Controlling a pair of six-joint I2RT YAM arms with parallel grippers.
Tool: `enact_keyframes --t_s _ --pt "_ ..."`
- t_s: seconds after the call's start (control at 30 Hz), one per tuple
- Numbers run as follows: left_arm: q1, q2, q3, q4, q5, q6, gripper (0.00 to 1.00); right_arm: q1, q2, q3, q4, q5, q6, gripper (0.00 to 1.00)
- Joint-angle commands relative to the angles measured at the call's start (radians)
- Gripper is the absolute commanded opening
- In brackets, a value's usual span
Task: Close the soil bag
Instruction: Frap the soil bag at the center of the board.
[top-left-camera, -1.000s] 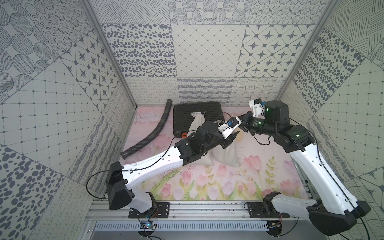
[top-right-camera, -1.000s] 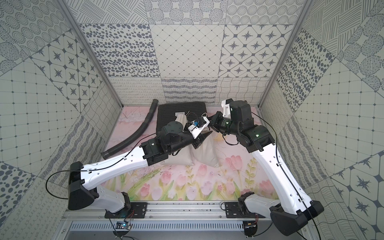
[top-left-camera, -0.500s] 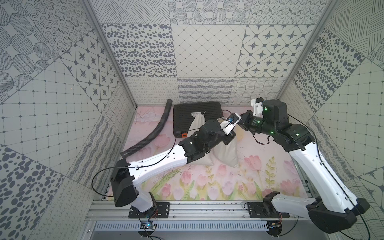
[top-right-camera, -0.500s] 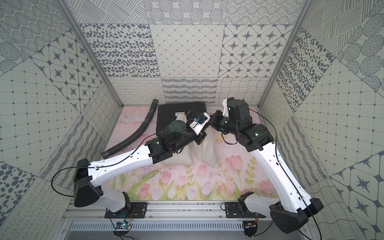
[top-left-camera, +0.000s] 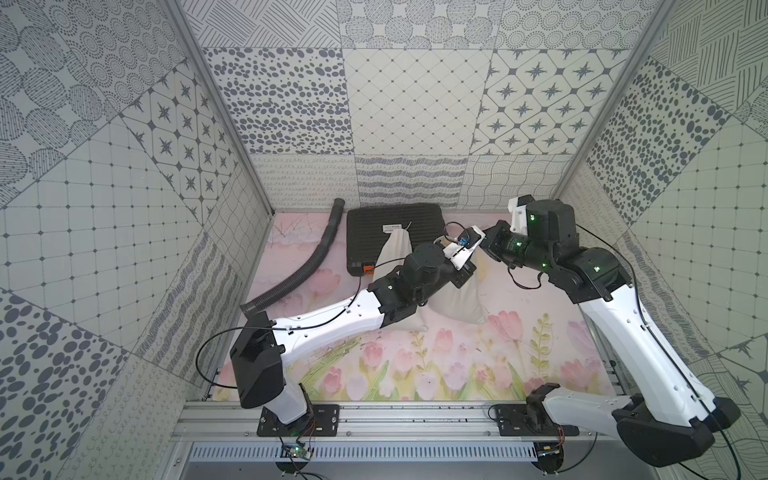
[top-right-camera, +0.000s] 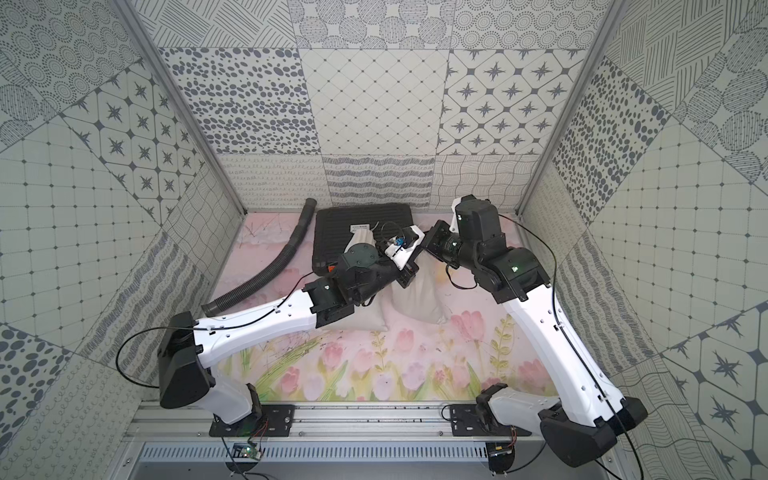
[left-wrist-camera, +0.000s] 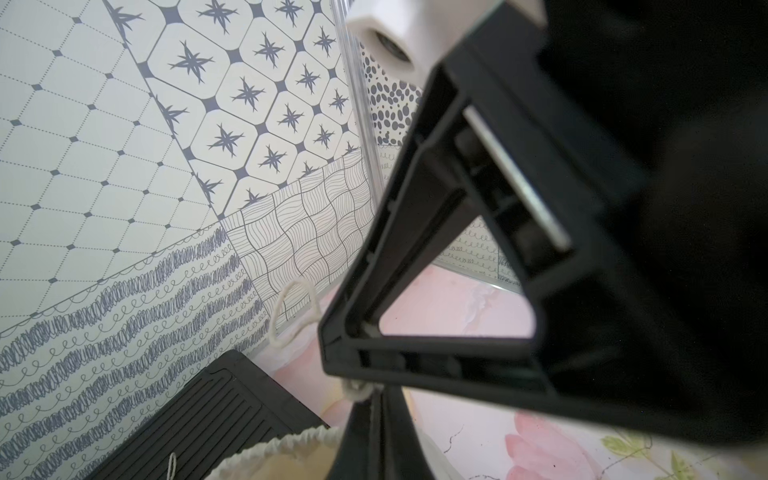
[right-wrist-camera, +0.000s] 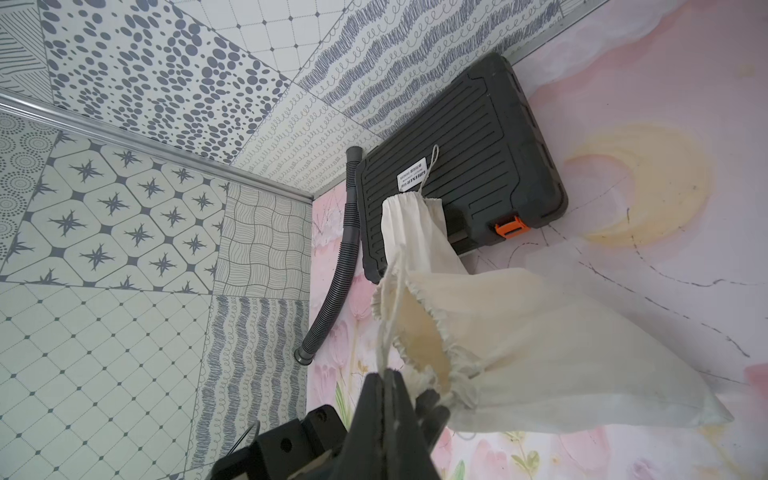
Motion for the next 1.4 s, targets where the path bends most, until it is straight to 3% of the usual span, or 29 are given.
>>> enact_keyframes --t_s 0.0,0.07,0.17,0.33,0.43,0.53,0.67,0.87,1.2,1.3,1.37 --pt "0.006 0.054 0.0 -0.186 0.027 0.035 0.02 0.033 -0.048 0.096 0.196 -0.123 0.02 0.0" --pt "0.008 0.057 0.008 -0.185 0.046 0.029 0.04 0.033 -0.049 0.094 0.197 -0.123 0.022 0.0" --pt "0.007 0.065 0.016 -0.173 0.058 0.021 0.22 0.032 -0.049 0.09 0.198 -0.13 0.03 0.0" --pt "0.007 0.089 0.038 -0.191 0.052 0.023 0.34 0.033 -0.046 0.099 0.197 -0.138 0.038 0.0" --pt "0.007 0.092 0.037 -0.187 0.009 0.029 0.32 0.033 -0.05 0.101 0.198 -0.131 0.035 0.0" --pt "0.008 0.096 0.035 -0.184 -0.061 0.048 0.2 0.032 -0.061 0.101 0.196 -0.118 0.03 0.0" --pt "0.013 0.122 0.051 -0.227 -0.162 0.075 0.16 0.011 -0.073 0.128 0.189 -0.106 0.02 0.0" --pt "0.039 0.148 0.05 -0.256 -0.248 0.066 0.21 -0.016 -0.068 0.172 0.163 -0.135 0.027 0.0" --pt "0.117 0.151 0.034 -0.261 -0.277 0.006 0.31 -0.046 -0.065 0.306 0.079 -0.099 -0.006 0.0" --pt "0.119 0.135 0.014 -0.246 -0.257 0.004 0.16 -0.051 -0.066 0.298 0.07 -0.1 -0.001 0.0" --pt "0.12 0.132 0.013 -0.258 -0.255 0.001 0.14 -0.051 -0.074 0.287 0.069 -0.085 -0.002 0.0"
